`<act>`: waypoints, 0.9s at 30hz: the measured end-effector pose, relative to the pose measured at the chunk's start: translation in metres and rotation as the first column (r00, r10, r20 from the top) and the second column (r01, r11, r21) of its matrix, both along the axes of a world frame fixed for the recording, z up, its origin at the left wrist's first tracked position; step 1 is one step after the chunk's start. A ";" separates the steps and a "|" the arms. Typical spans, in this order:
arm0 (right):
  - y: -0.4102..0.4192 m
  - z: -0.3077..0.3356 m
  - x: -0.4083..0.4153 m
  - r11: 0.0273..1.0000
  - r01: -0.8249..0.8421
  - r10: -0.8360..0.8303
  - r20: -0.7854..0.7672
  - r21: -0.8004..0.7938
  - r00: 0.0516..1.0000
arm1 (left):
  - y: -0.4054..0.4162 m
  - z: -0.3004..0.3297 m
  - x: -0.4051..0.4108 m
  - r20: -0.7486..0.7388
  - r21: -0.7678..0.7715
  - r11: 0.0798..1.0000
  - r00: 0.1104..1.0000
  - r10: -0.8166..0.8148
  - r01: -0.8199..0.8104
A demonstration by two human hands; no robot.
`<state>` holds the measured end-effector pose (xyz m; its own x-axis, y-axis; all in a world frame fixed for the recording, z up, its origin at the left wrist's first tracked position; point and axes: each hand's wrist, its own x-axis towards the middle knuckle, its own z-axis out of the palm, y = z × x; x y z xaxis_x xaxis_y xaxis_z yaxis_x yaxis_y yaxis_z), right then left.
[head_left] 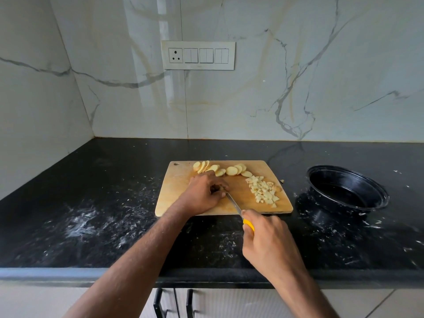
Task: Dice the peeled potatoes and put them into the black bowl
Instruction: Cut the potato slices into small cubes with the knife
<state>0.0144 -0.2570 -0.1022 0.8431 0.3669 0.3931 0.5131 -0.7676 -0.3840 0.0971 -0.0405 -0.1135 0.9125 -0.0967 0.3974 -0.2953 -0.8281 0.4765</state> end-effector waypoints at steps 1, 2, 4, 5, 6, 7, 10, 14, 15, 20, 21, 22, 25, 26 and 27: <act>-0.001 -0.001 -0.001 1.000 0.008 -0.008 0.006 0.000 1.000 | 0.000 0.000 0.000 -0.002 -0.003 1.000 1.000 0.002 -0.002; -0.002 -0.002 -0.002 1.000 0.017 -0.017 0.007 -0.003 1.000 | 0.000 0.000 -0.001 -0.003 -0.005 1.000 1.000 0.003 -0.003; -0.002 -0.003 -0.003 1.000 0.026 -0.026 0.006 -0.003 1.000 | -0.001 0.001 -0.002 -0.006 -0.005 1.000 1.000 0.009 -0.009; -0.002 -0.002 -0.004 1.000 0.029 -0.029 0.008 -0.002 1.000 | -0.002 0.001 -0.002 -0.011 -0.006 1.000 1.000 0.012 -0.012; -0.003 -0.001 -0.004 0.999 0.035 -0.035 0.006 -0.002 0.999 | -0.002 0.001 -0.002 -0.016 -0.009 1.000 1.000 0.013 -0.013; -0.004 0.000 -0.004 0.999 0.040 -0.040 0.007 0.005 0.999 | -0.002 0.001 -0.003 -0.018 -0.012 1.000 1.000 0.010 -0.011; -0.007 0.003 -0.003 0.995 0.081 -0.083 0.043 0.058 0.996 | -0.001 0.003 -0.004 -0.018 -0.073 0.997 1.000 0.006 -0.007; 0.003 0.005 0.008 0.983 0.095 -0.115 0.130 0.155 0.985 | -0.002 0.008 -0.008 -0.054 -0.187 0.982 0.998 0.024 -0.034; 0.008 0.005 0.012 0.983 0.091 -0.115 0.145 0.160 0.983 | -0.002 0.009 -0.009 -0.058 -0.207 0.977 0.998 0.029 -0.040; 0.032 0.002 0.026 0.987 0.074 -0.095 0.151 0.142 0.984 | -0.001 0.009 -0.011 -0.084 -0.269 0.960 0.995 0.059 -0.080; 0.034 0.001 0.026 0.989 0.075 -0.093 0.151 0.124 0.984 | -0.001 0.009 -0.010 -0.084 -0.284 0.955 0.994 0.063 -0.085; 0.034 -0.001 0.026 0.990 0.079 -0.096 0.156 0.115 0.983 | -0.001 0.009 -0.010 -0.082 -0.296 0.951 0.994 0.068 -0.089; 0.034 -0.004 0.026 0.992 0.093 -0.107 0.163 0.090 0.981 | 0.000 0.009 -0.009 -0.075 -0.318 0.943 0.994 0.082 -0.102; 0.034 -0.005 0.026 0.993 0.092 -0.103 0.162 0.078 0.981 | 0.000 0.009 -0.010 -0.071 -0.322 0.941 0.994 0.084 -0.103; 0.034 -0.005 0.026 0.994 0.090 -0.100 0.158 0.065 0.982 | 0.000 0.008 -0.010 -0.070 -0.324 0.940 0.994 0.085 -0.103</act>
<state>0.0400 -0.2232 -0.1075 0.7969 0.2614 0.5446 0.4976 -0.7952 -0.3465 0.0873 -0.0404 -0.1053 0.9322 0.1177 0.3421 -0.1895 -0.6467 0.7389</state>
